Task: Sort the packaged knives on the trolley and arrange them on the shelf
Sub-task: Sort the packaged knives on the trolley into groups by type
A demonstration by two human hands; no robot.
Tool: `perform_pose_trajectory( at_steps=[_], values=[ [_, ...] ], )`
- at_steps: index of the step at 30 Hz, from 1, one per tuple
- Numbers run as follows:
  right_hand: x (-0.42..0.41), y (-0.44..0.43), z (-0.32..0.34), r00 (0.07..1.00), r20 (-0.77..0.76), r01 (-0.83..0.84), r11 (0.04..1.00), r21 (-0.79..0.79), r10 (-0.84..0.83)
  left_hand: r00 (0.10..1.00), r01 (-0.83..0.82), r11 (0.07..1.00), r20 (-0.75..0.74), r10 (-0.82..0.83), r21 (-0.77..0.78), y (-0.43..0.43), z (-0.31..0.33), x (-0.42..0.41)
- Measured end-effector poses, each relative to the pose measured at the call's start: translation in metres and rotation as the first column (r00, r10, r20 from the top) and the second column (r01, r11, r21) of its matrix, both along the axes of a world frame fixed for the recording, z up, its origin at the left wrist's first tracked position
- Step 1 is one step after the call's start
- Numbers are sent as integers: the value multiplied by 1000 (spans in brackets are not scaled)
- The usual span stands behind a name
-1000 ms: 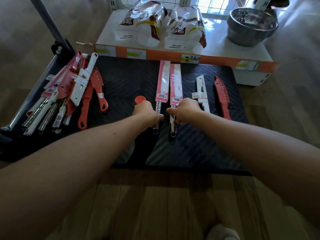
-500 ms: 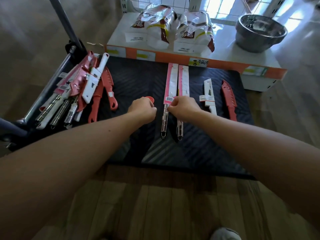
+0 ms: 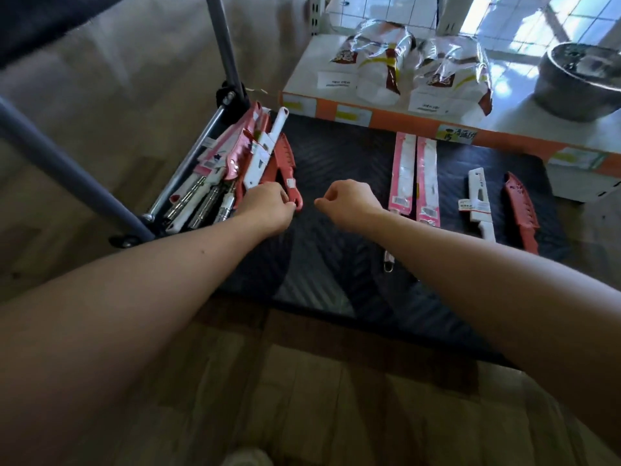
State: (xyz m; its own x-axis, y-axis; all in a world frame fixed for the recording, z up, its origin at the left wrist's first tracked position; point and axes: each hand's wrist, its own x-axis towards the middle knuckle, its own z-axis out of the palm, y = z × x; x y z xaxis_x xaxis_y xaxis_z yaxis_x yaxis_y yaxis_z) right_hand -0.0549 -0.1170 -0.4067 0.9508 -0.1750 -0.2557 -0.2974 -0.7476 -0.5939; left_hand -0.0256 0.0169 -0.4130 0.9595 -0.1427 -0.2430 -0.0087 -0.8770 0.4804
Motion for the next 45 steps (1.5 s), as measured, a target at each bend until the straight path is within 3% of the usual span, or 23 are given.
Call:
perform_pose_trajectory(
  at_steps=[7, 13, 18, 24, 29, 32, 36, 41, 45],
  values=[
    [23, 31, -9, 999, 11, -42, 993, -111, 43, 1000, -25, 998, -3, 25, 63, 48, -6, 12],
    [34, 43, -15, 996, 84, 2, 974, -228, 18, 995, 71, 988, 62, -80, 135, 55, -10, 19],
    [42, 55, -21, 998, 65, 20, 970, -240, -4, 988, 135, 966, 47, -149, 220, 45, -18, 19],
    [49, 61, -32, 997, 73, 41, 975, -220, -26, 991, 90, 959, 76, -114, 268, 36, -18, 21],
    [59, 52, -34, 986, -65, 156, 988, -4, -156, 1000, -8, 975, 27, 2, 221, 28, -23, 30],
    [59, 46, -28, 963, -225, 171, 981, 86, -148, 994, -52, 988, -84, 64, 144, 24, -23, 34],
    [51, 32, -27, 941, -312, 202, 958, 205, -132, 954, -173, 985, -247, 172, 19, 25, -21, 33],
    [42, 18, -25, 916, -339, 340, 866, 366, -216, 864, -378, 880, -450, 224, -288, 22, -17, 32],
    [36, 6, -20, 919, -309, 359, 846, 395, -246, 823, -435, 806, -541, 175, -401, 14, -9, 24]
  ],
)
